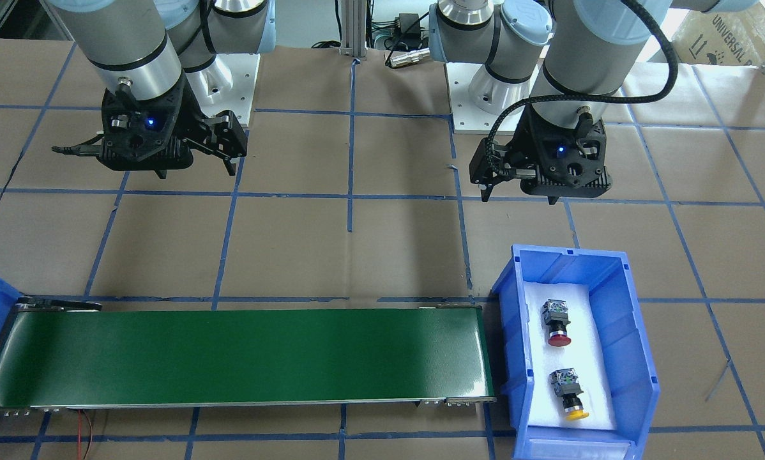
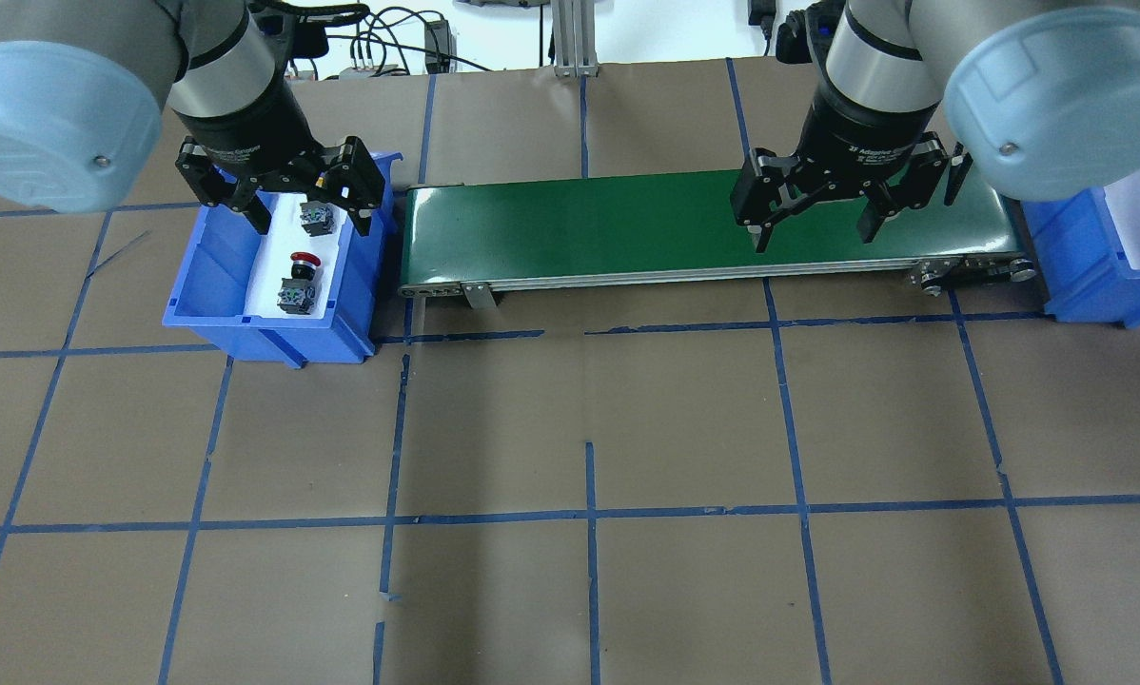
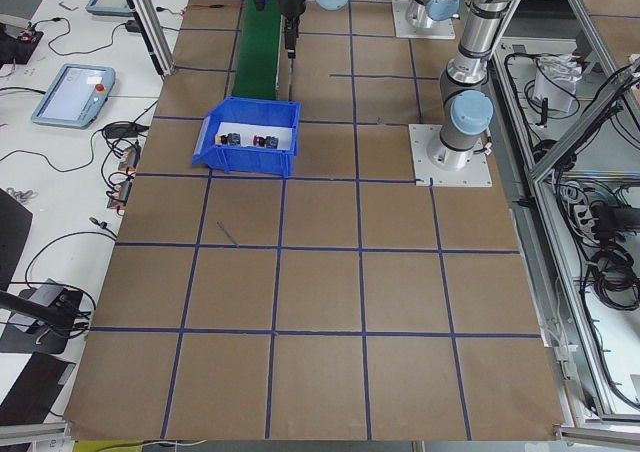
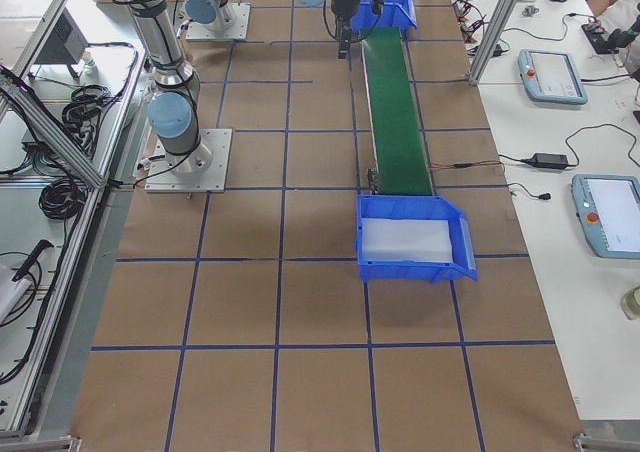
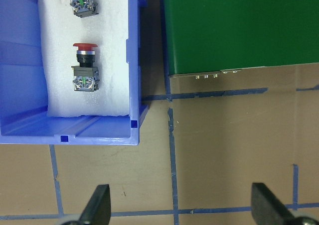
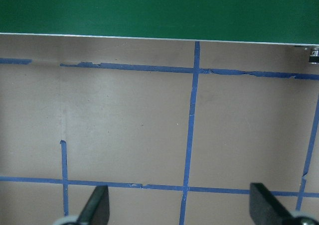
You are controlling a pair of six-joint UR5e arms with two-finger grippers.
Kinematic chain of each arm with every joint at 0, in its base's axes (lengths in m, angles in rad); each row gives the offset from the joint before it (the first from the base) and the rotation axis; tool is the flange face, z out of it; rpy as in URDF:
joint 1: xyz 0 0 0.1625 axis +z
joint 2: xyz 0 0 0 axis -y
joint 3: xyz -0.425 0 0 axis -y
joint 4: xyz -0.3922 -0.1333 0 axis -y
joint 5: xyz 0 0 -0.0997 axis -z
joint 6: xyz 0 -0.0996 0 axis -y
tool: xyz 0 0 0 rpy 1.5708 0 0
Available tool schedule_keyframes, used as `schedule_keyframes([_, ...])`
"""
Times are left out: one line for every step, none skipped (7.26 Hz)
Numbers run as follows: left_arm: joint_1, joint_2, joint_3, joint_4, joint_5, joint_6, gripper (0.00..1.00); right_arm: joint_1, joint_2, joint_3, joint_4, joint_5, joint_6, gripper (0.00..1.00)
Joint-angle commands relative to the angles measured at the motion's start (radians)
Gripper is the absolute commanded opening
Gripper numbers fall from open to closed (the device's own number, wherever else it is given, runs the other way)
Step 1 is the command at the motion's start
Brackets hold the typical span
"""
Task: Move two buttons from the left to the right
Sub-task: 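Lower the left gripper into the blue bin toward the red-capped button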
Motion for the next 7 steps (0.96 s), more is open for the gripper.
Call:
schedule_keyframes([0.001,0.008,-0.005,-0.001,0.000,0.002,1.00,-0.001,0.001,0.000,-0.003,-0.001,0.000,1.00])
schedule_keyframes([0.001,0.014,-0.008,0.000,0.000,0.003,1.00,-0.001,0.001,0.000,-0.005,-0.001,0.000,1.00])
schedule_keyframes([0.003,0.013,-0.005,0.000,-0.002,0.003,1.00,-0.001,0.001,0.000,-0.005,0.001,-0.002,1.00])
schedule_keyframes([0.005,0.010,0.000,0.000,-0.002,0.006,1.00,-0.001,0.001,0.000,-0.004,-0.001,-0.002,1.00])
schedule_keyframes([0.017,0.005,0.004,0.003,0.000,0.021,1.00,-0.005,-0.002,0.000,0.007,-0.001,0.000,1.00])
schedule_keyframes([0.030,-0.002,0.022,0.006,0.001,0.023,1.00,-0.004,-0.001,0.000,0.001,0.001,0.000,1.00])
schedule_keyframes([0.090,-0.025,0.027,0.006,-0.002,0.025,0.98,-0.004,-0.001,0.000,-0.002,-0.001,-0.002,1.00])
